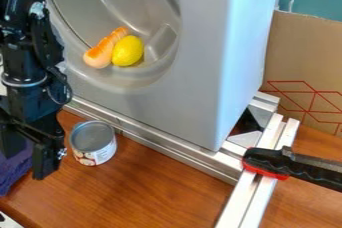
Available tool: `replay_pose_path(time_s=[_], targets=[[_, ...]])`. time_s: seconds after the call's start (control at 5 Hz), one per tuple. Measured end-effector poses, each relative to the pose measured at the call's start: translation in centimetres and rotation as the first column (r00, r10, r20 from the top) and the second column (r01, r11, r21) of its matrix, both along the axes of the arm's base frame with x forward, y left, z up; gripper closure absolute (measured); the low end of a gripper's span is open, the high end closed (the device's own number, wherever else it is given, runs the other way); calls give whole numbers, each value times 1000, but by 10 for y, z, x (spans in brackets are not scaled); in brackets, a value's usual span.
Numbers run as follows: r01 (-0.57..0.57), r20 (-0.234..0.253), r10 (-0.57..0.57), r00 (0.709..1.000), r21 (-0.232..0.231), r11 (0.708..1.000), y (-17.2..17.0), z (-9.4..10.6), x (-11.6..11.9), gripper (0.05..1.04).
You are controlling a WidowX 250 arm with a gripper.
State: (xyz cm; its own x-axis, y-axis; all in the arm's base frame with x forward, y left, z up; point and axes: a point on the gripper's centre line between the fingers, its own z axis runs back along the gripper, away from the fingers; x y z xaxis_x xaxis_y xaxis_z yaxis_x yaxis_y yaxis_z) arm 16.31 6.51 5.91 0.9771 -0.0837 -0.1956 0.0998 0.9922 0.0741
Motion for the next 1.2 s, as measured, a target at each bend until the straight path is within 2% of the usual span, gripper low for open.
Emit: replay_pose_path(time_s=[0.2, 0.4, 0.8, 1.0, 1.2], targets=[[0, -15, 0, 1000, -5, 1000, 0, -3, -2, 83], [13, -14, -13, 1000, 12, 1000, 33, -15, -4, 83], [81, -21, -80, 997, 88, 993, 76, -36, 3, 83], [92, -39, -88, 995, 114, 989, 93, -52, 6, 83], [61, -19, -60, 998, 128, 990, 112, -52, 18, 83]])
